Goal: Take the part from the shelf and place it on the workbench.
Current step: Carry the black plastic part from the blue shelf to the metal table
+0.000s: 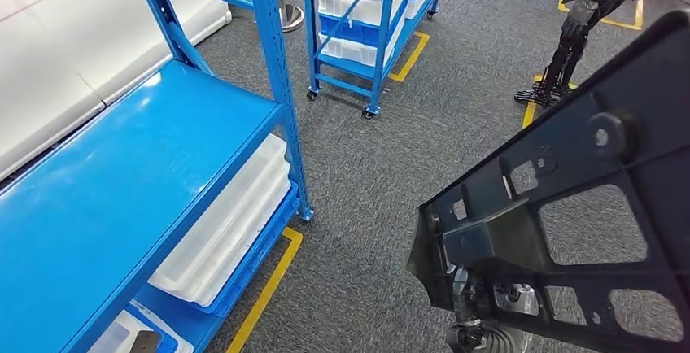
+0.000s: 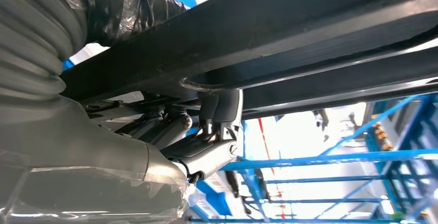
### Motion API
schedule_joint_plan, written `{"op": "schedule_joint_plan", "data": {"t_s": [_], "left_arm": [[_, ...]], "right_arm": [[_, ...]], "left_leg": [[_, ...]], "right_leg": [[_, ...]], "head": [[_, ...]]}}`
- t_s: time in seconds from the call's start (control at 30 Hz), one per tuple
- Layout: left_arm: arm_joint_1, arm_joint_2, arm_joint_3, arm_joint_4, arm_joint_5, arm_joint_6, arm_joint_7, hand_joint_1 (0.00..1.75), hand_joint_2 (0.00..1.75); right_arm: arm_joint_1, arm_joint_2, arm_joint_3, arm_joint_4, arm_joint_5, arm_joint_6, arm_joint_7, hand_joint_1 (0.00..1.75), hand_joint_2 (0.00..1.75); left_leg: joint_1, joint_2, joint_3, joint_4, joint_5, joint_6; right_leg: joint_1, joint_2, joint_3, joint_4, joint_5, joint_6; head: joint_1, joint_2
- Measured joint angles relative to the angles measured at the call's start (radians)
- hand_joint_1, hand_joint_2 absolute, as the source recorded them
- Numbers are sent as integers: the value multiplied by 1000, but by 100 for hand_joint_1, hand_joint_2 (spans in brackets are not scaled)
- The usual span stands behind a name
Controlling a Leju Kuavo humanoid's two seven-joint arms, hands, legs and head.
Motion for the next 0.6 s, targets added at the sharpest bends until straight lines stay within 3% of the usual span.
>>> {"op": "schedule_joint_plan", "data": {"t_s": [0.07,0.1,0.13,0.17,0.23,0.3,0.33,0.4,0.47,0.53,0.6], "left_arm": [[5,1,8,0,10,-4,-3,0,175],[7,2,13,0,14,-5,-4,0,175],[8,2,17,0,16,-6,-3,0,175],[9,2,20,0,16,-7,-1,0,175],[12,1,21,0,12,-6,8,0,175],[17,2,22,0,7,-4,16,0,175],[19,3,23,0,5,-4,18,0,175],[20,2,23,0,0,-4,20,0,175],[19,-2,23,0,-4,-4,19,0,175],[19,-5,23,0,-8,-4,12,0,175],[20,-5,23,0,-11,-4,6,0,175]], "right_arm": [[0,-3,2,-6,0,-3,0,175,175],[1,-4,3,-8,-1,-4,0,175,175],[3,-6,3,-10,-2,-5,0,175,175],[4,-7,4,-11,-2,-5,0,175,175],[5,-8,5,-16,-4,-5,0,175,175],[5,-9,7,-23,-5,-5,0,175,175],[5,-9,8,-26,-5,-5,0,175,175],[6,-10,9,-29,-6,-5,0,175,175],[7,-10,10,-32,-6,-5,0,175,175],[7,-10,14,-34,-6,-5,0,175,175],[6,-10,16,-34,-6,-5,0,175,175]], "left_leg": [[-2,17,4,-3,-1,5],[-3,26,5,-3,-3,4],[-3,35,6,-2,-5,3],[-2,43,9,-2,-8,1],[-1,58,20,-2,-16,-6],[-4,69,29,-1,-25,-17],[-5,73,32,-2,-28,-24],[-4,83,37,-5,-31,-36],[2,69,34,13,-49,-46],[4,36,-5,100,-102,-47],[3,22,-44,182,-144,-45]], "right_leg": [[-6,-30,-62,119,-58,9],[-11,-33,-93,175,-77,13],[-16,-35,-112,204,-78,16],[-21,-38,-110,194,-59,19],[-28,-57,-51,75,8,24],[-24,-81,3,-33,44,21],[-20,-86,12,-53,44,16],[-13,-72,10,-56,43,1],[-11,-57,13,-62,45,-15],[-11,-44,18,-67,48,-30],[-8,-36,18,-67,47,-38]], "head": [[1,0],[1,0],[1,0],[1,0],[1,0],[0,0],[0,0],[0,0],[0,0],[0,0],[-1,0]]}}
